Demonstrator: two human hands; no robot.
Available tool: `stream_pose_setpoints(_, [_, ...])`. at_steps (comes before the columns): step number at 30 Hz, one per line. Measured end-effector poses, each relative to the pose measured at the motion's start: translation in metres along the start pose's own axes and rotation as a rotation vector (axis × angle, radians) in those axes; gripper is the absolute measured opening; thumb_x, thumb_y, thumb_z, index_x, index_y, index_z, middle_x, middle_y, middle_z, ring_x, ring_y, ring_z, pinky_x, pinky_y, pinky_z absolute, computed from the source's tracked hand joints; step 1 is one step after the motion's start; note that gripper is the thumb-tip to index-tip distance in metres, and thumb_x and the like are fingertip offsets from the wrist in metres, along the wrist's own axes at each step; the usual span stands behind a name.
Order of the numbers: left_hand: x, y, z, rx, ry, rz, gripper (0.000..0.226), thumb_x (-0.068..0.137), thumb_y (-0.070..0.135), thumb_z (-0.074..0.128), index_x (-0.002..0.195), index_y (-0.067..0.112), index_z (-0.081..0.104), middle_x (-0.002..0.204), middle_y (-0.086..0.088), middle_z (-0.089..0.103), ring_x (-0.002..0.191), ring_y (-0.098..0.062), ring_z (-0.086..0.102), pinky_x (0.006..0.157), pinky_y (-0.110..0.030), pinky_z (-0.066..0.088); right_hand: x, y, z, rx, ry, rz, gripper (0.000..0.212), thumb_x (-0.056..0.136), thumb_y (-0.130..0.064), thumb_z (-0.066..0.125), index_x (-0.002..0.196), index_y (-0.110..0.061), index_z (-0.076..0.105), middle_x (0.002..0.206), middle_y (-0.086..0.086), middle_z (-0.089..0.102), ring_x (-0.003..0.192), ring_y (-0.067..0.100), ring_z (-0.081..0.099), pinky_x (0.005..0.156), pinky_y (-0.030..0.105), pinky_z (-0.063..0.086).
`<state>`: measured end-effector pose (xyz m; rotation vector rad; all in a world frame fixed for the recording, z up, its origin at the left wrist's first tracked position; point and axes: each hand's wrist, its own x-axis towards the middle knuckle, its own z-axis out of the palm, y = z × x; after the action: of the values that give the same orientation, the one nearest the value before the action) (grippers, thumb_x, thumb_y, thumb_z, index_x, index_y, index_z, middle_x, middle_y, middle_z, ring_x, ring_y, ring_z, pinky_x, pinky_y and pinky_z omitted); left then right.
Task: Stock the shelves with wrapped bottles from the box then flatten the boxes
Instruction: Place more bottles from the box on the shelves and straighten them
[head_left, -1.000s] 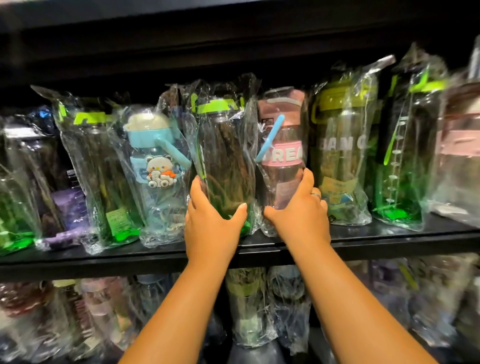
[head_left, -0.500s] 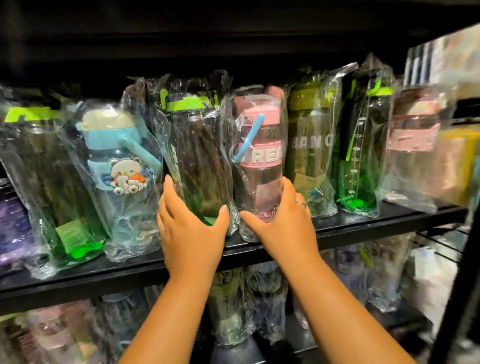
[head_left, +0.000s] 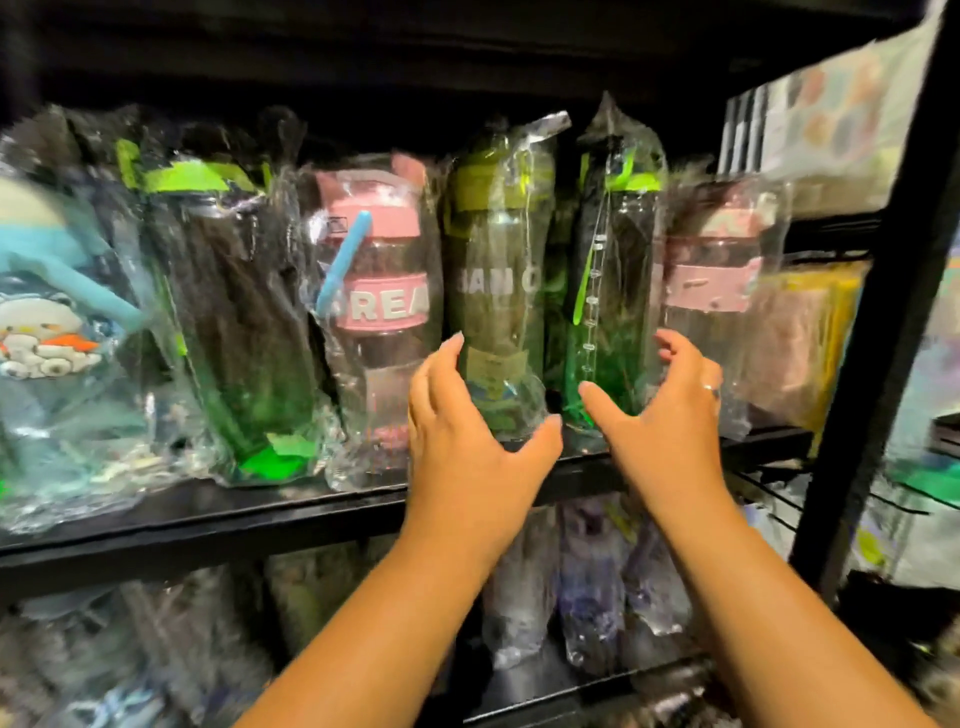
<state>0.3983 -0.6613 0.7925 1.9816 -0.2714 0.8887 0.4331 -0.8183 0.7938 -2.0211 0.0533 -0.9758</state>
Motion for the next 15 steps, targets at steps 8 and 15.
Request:
stream_pose_setpoints(8, [0.036, 0.0, 0.057, 0.116, 0.1, -0.252, 0.11, 0.079, 0.04, 0.078, 0.157, 0.021, 0.003, 0.161, -0.008, 0.02, 0.146, -0.03, 0.026, 0.116, -0.045, 0.03, 0.035, 0.021, 0.013, -0.088, -0.166, -0.004, 0.108, 0.078, -0.051, 0.076, 0.155, -0.02, 0.006, 0.154, 0.014, 0.028, 0.137, 0.034, 0.034, 0.105, 0.042, 0.037])
stream_pose_setpoints(15, [0.052, 0.0, 0.069, 0.135, 0.169, -0.331, 0.107, 0.079, 0.039, 0.079, 0.155, 0.021, 0.007, 0.151, -0.013, 0.035, 0.136, -0.032, 0.04, 0.11, -0.045, 0.037, 0.038, 0.026, 0.016, -0.108, -0.165, -0.06, 0.1, 0.08, -0.045, 0.076, 0.15, -0.026, 0.008, 0.142, 0.013, 0.044, 0.123, 0.035, 0.05, 0.088, 0.045, 0.049])
